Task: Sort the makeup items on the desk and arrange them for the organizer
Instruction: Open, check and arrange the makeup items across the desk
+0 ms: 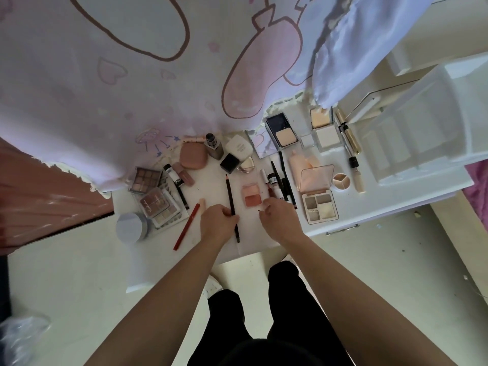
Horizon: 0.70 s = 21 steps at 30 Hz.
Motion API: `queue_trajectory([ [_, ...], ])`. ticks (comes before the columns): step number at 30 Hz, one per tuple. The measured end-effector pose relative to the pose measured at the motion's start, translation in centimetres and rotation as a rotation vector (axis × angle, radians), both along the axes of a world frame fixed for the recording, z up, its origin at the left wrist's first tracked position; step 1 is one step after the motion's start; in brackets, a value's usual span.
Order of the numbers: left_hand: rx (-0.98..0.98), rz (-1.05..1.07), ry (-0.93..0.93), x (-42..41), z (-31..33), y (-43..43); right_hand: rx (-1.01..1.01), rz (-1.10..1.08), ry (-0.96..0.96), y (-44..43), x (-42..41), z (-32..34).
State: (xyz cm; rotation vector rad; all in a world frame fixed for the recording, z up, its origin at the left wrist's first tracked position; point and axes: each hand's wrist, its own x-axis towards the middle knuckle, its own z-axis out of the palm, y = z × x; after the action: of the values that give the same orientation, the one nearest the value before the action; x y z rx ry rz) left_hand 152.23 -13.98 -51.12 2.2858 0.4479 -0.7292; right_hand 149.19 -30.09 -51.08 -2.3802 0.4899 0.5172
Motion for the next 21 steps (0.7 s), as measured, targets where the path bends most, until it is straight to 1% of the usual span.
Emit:
queue_trajectory([
  [5, 0.007, -0.028, -0.015, 0.0, 0.3, -1.1, 0.003, 0.016, -0.013, 0.0, -0.6, -0.2],
  [9, -0.015, -0.059, -0.044, -0.4, 1.3, 0.2, -0.006, 0.014, 0.016, 0.0, -0.3, 0.3],
  [10, 0.022, -0.076, -0.081, -0.7, 1.8, 1.0, -0.013, -0.001, 0.024, 0.1, -0.2, 0.4],
  [13, 0.217, -0.131, -0.223, -2.3, 2.9, 4.8, -0.007, -0.089, 0.03, 1.2, -0.3, 0.9],
  [14, 0.276, -0.151, -0.245, -2.9, 2.8, 6.2, 0.004, -0.096, 0.024, 2.0, -0.4, 1.1],
  [17, 0.364, -0.196, -0.214, -4.6, 1.8, 10.7, 0.077, -0.022, 0.044, 5.2, -0.9, 1.4],
  [19, 0.358, -0.187, -0.158, -5.3, 1.2, 12.9, 0.14, 0.036, 0.104, 7.7, -1.4, 1.5],
  [21, 0.336, -0.171, -0.147, -5.7, 1.0, 14.6, 0.165, 0.07, 0.152, 10.2, -1.8, 1.3],
])
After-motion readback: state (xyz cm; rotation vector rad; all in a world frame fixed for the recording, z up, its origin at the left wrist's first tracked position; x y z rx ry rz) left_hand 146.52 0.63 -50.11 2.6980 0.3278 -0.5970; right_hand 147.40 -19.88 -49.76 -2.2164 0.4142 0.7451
